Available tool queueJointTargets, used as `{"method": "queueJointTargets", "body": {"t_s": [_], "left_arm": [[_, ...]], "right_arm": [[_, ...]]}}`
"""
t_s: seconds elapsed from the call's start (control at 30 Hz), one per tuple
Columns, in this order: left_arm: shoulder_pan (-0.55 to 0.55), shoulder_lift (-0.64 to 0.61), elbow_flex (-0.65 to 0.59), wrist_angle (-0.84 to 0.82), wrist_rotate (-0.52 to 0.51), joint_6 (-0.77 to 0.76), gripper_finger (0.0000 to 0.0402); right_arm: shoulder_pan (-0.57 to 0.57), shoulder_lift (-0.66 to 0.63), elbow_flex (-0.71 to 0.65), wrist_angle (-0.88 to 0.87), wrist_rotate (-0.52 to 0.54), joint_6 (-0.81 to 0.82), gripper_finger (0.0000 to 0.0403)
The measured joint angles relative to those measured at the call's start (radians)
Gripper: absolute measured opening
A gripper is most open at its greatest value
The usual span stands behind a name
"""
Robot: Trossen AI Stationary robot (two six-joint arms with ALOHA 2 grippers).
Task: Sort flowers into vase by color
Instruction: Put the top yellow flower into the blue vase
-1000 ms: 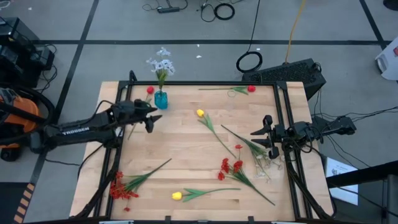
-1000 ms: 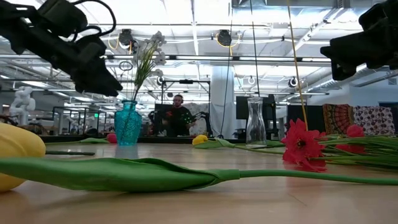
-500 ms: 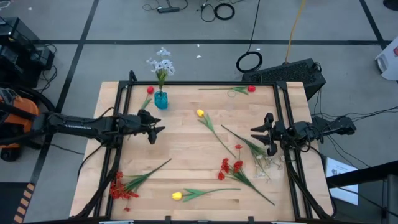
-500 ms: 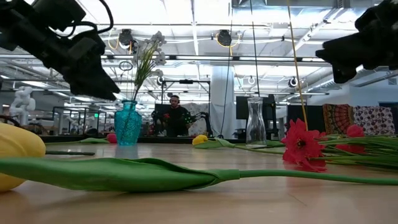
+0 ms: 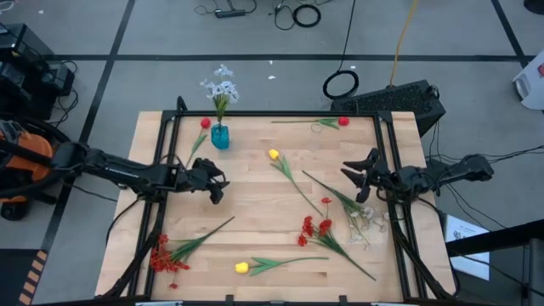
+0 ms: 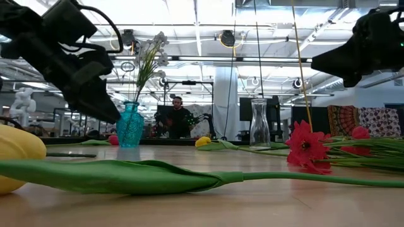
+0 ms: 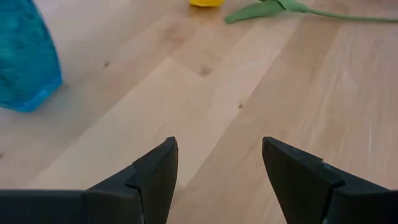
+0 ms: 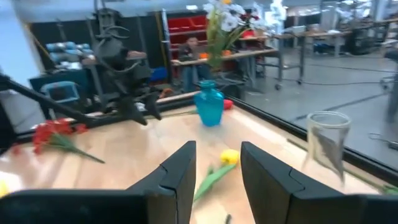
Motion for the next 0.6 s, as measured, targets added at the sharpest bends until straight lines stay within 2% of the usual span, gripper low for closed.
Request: {"method": "queueJointTargets", "body": {"t_s": [0.1, 0.27, 0.47, 0.6], "left_arm": [[0.0, 0.039, 0.0, 0.039, 0.0, 0.0, 0.0238], [0.0, 0.086, 0.0, 0.078, 0.0, 0.0, 0.0238], [0.0, 0.126, 0.0, 0.102, 0.0, -0.001, 0.0238], [0.0, 0.145, 0.0, 0.141, 0.0, -0.001, 0.0238]], "right_arm": [[0.0, 0.072, 0.051, -0.01, 0.038, 0.005, 0.0118], [0.0, 0.214, 0.194, -0.171, 0.104, 0.077, 0.0118], [0.0, 0.391, 0.394, -0.469, 0.127, 0.249, 0.0118], [-0.003, 0.498, 0.5, -0.573, 0.127, 0.391, 0.0118]]}}
